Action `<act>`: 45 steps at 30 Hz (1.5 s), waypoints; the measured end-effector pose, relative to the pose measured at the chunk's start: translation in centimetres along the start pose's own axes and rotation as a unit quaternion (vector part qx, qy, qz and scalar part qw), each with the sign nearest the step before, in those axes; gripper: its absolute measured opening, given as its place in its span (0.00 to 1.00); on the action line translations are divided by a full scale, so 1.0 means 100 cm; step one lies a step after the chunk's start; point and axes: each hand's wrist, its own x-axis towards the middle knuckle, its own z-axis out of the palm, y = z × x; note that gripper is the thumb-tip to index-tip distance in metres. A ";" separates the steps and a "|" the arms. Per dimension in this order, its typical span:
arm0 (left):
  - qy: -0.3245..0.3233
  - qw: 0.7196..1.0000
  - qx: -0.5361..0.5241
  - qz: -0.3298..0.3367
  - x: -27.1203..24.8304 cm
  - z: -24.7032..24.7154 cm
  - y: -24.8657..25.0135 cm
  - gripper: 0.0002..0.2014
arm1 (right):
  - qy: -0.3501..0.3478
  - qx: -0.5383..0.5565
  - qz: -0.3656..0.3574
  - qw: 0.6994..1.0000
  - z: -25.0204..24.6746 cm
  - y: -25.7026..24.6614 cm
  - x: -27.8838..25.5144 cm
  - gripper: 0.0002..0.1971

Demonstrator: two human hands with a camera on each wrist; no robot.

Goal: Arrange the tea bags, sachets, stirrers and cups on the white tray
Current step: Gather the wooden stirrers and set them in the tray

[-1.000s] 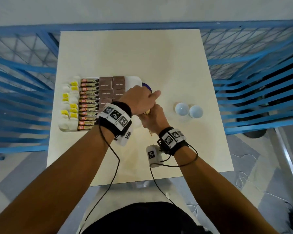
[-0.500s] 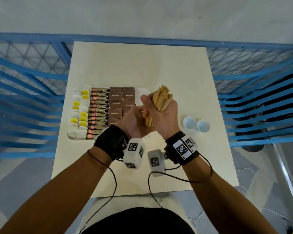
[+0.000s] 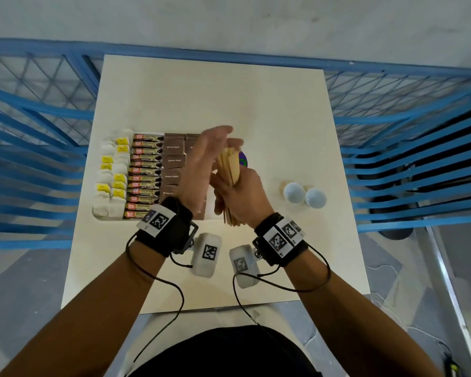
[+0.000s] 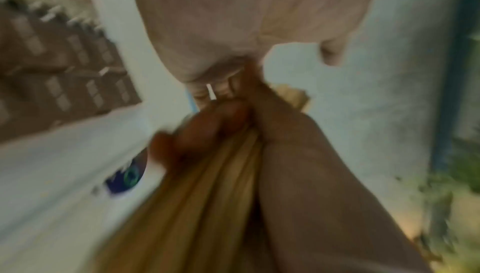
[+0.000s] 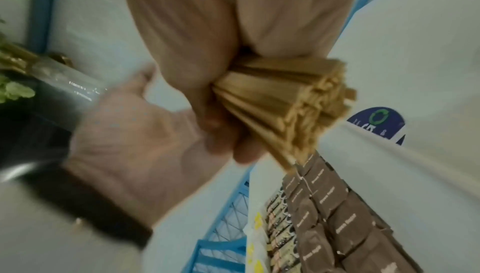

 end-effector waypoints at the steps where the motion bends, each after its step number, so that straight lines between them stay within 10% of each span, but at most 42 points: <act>1: -0.027 0.995 0.080 0.052 0.001 0.000 0.006 0.20 | -0.028 -0.025 0.002 0.999 0.001 0.002 -0.001 0.13; 5: -0.075 0.932 0.351 0.059 0.007 -0.010 0.017 0.16 | -0.077 -0.073 -0.014 0.994 -0.002 0.002 -0.004 0.12; 8: -0.004 0.955 0.290 0.061 0.013 -0.024 0.032 0.22 | -0.075 -0.148 -0.015 0.986 -0.005 -0.001 -0.003 0.16; 13: -0.141 0.912 0.385 -0.021 0.014 -0.019 0.029 0.28 | -0.085 -0.163 -0.066 0.981 0.007 0.000 -0.003 0.12; 19: -0.120 0.930 0.347 -0.017 0.007 -0.025 0.011 0.27 | -0.079 -0.136 -0.063 0.986 0.014 0.001 -0.007 0.08; 23: -0.009 0.993 0.097 -0.064 0.005 -0.036 -0.005 0.29 | -0.017 -0.095 0.026 0.995 0.017 0.007 0.003 0.15; 29: -0.044 0.960 0.008 -0.277 -0.010 -0.028 -0.041 0.26 | -0.006 -0.158 0.093 0.983 0.015 0.032 0.035 0.08; 38: 0.015 0.934 0.037 -0.356 0.021 -0.025 -0.051 0.18 | -0.132 -0.181 0.163 0.961 0.020 0.057 0.077 0.04; 45: 0.034 0.926 0.021 -0.375 0.044 -0.017 -0.054 0.16 | -0.076 -0.124 0.201 0.969 0.015 0.061 0.096 0.04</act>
